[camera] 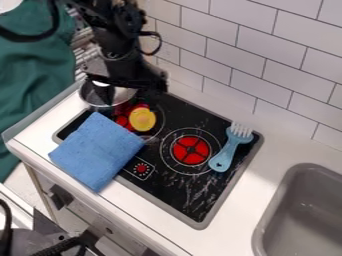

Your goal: Remove the red object out of the pot

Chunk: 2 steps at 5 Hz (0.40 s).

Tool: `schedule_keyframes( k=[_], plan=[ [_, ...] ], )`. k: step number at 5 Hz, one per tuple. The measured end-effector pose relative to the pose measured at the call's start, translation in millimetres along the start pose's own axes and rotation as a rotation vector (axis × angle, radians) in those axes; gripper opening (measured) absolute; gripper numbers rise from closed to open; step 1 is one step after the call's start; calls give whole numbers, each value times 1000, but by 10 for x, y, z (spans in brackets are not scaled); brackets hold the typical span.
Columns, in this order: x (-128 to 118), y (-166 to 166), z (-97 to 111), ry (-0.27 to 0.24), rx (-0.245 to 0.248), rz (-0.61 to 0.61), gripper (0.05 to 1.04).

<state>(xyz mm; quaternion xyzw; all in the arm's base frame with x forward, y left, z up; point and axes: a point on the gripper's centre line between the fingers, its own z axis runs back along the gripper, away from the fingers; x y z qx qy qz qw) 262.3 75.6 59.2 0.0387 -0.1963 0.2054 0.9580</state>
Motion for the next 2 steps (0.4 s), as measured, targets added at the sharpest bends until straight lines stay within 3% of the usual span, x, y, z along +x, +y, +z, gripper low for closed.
schedule_keyframes(
  k=[2],
  plan=[
    [-104,-211,47,56,19,-130,1007]
  ],
)
